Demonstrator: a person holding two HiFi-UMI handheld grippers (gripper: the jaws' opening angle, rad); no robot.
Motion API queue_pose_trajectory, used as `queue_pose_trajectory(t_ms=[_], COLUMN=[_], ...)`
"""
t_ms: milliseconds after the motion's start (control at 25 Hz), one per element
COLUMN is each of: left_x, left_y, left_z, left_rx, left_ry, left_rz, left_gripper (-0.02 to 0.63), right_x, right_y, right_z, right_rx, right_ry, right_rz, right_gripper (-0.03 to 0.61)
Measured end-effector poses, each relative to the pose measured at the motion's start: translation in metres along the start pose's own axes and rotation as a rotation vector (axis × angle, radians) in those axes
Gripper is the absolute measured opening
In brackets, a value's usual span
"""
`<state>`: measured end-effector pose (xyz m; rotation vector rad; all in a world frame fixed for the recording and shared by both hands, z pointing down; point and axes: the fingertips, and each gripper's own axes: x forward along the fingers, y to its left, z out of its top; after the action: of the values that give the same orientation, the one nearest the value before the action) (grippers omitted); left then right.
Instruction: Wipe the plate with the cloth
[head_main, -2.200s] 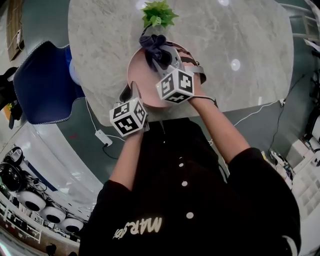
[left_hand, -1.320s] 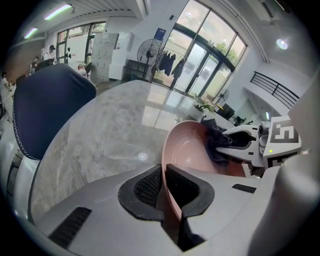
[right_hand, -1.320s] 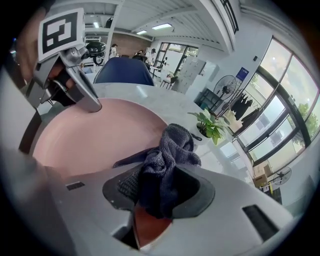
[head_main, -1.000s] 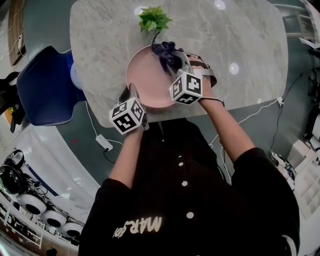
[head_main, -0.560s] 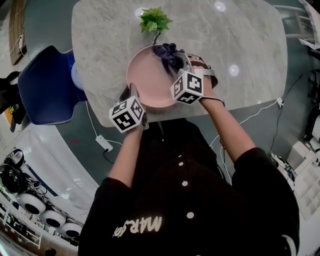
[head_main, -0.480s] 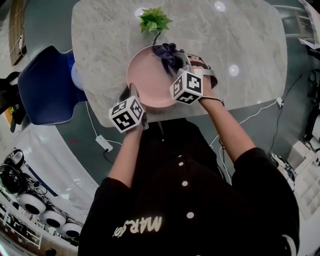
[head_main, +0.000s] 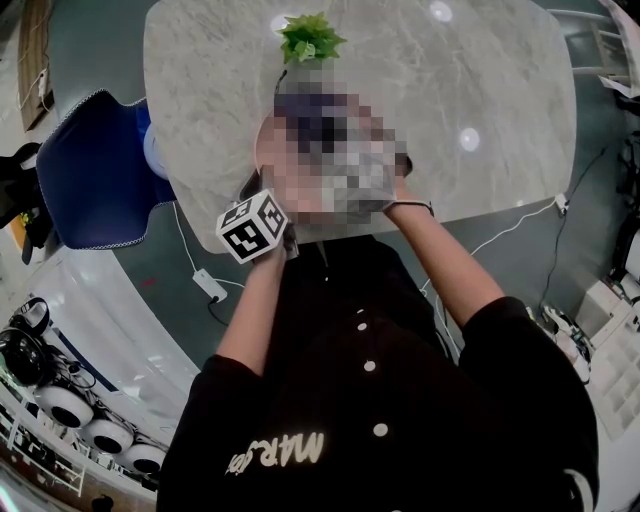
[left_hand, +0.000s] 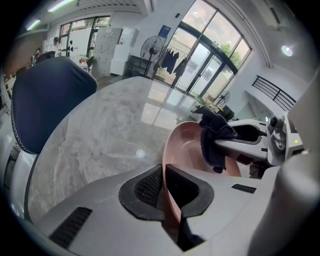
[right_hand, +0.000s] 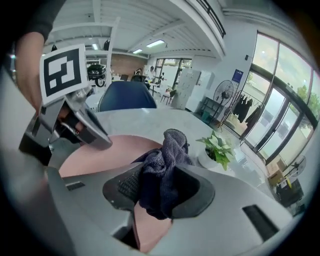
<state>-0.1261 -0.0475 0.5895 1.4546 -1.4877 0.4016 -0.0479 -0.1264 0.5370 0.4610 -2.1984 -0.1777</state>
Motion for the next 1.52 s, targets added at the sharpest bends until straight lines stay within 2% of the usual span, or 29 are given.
queue_pose_trajectory(t_ms=[160, 360, 680, 920, 1360, 1520], left_x=[0.000, 0.000, 0.001, 0.000, -0.002, 0.000], left_y=[0.001, 0.000, 0.001, 0.000, 0.000, 0.000], left_z=[0.000, 0.000, -0.002, -0.002, -0.002, -0.001], left_rx=[0.002, 0.001, -0.004, 0.046, 0.076, 0.047], left_ry=[0.002, 0.008, 0.027, 0.038, 0.053, 0.049], left_rz=[-0.001, -0.007, -0.031, -0.033, -0.015, -0.008], left_gripper=[0.037, 0.037, 0.034, 0.034, 0.035, 0.034], right_x=[0.011, 0.024, 0.044, 0.050, 0.056, 0.056], right_y=[0.014, 0.033, 0.048, 0.053, 0.058, 0.057], right_z=[0.026, 0.043, 0.039, 0.039, 0.035, 0.032], right_rx=[0.054, 0.069, 0.091, 0.089, 0.019, -0.002], right_ry=[-0.071, -0.094, -0.093, -0.083, -0.026, -0.010], right_rz=[0.050, 0.097, 0.121, 0.131, 0.143, 0.162], right_gripper=[0.141, 0.141, 0.141, 0.141, 0.141, 0.141])
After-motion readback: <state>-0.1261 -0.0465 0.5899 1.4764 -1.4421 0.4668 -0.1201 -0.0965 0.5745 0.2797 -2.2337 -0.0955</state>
